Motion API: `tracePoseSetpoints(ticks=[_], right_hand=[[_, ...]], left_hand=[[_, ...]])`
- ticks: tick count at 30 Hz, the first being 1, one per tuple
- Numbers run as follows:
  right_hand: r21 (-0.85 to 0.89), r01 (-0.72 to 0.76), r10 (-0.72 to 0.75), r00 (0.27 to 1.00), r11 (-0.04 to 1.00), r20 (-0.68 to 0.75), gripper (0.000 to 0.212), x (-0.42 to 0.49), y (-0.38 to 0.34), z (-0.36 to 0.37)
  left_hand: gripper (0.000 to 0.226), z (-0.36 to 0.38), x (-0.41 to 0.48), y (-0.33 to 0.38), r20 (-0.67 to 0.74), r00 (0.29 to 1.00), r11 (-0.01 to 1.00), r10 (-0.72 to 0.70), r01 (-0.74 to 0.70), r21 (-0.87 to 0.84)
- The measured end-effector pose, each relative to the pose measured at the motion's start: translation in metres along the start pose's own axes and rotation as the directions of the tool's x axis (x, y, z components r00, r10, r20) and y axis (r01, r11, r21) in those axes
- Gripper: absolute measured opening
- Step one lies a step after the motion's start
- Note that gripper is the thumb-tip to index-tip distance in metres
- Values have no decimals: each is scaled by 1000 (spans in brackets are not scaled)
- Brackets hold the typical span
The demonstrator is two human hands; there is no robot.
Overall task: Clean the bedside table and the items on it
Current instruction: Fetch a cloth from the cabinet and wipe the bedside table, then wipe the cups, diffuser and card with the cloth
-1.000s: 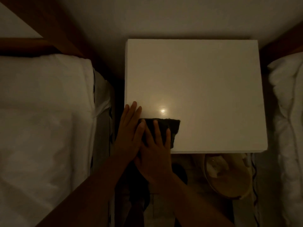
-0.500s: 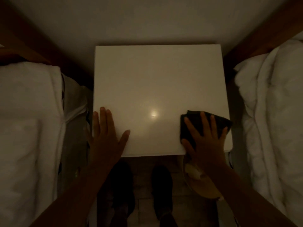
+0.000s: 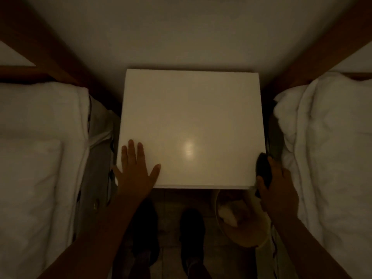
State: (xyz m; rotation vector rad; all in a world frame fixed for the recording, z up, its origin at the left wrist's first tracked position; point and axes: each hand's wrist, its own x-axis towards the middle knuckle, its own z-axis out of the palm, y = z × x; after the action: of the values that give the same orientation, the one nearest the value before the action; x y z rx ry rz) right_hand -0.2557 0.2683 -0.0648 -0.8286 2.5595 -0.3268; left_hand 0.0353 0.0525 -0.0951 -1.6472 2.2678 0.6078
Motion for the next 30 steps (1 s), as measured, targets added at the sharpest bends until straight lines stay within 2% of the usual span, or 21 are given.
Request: tracePoseSetpoints(ticks=[2, 3, 5, 7, 10, 11, 14, 16, 18, 20, 23, 24, 26, 30], right_hand=[[120, -3, -2, 999, 993, 41, 84, -17, -17, -8], [165, -7, -2, 999, 986, 54, 84, -25, -28, -10], [266, 12, -37, 995, 964, 90, 71, -40, -57, -10], [368, 40, -124, 970, 929, 207, 68, -52, -87, -10], [344, 170, -290, 896, 924, 337, 45, -60, -142, -12], [337, 236, -354, 866, 911, 353, 40, -63, -161, -12], [318, 413, -519, 732, 853, 441, 55, -78, -224, -14], [332, 528, -619, 596, 782, 512, 57, -95, -269, -7], [320, 596, -642, 465, 736, 610, 53, -118, -311, 6], [316, 635, -643, 383, 705, 664, 56, -149, -350, 21], [325, 687, -672, 319, 650, 668, 46, -203, -402, 51], [312, 681, -655, 326, 663, 682, 40, -212, -411, 53], [295, 704, -633, 280, 647, 721, 36, -247, -442, 79], [271, 785, -632, 188, 556, 752, 36, -304, -481, 120]], left_hand=[[83, -8, -13, -5, 41, 999, 995, 12, -8, -95], [79, -10, -17, -7, 71, 997, 990, 20, -10, -142], [69, -22, -26, -12, 168, 985, 971, 22, 19, -239], [59, -39, -38, -15, 268, 963, 934, 7, 90, -346], [43, -71, -63, -28, 230, 973, 859, -14, 129, -495], [40, -80, -72, -33, 193, 981, 839, -25, 125, -529], [42, -105, -99, -58, 98, 992, 773, -75, 120, -623], [45, -117, -119, -82, 9, 993, 750, -116, 94, -654], [49, -126, -140, -106, -72, 983, 721, -167, 72, -689], [51, -132, -164, -135, -134, 966, 679, -222, 54, -732], [47, -130, -204, -195, -199, 919, 622, -340, 62, -780], [46, -131, -210, -204, -192, 905, 603, -379, 84, -793], [47, -125, -238, -250, -153, 854, 525, -496, 155, -837], [45, -106, -289, -321, -114, 777, 499, -619, 277, -821]])
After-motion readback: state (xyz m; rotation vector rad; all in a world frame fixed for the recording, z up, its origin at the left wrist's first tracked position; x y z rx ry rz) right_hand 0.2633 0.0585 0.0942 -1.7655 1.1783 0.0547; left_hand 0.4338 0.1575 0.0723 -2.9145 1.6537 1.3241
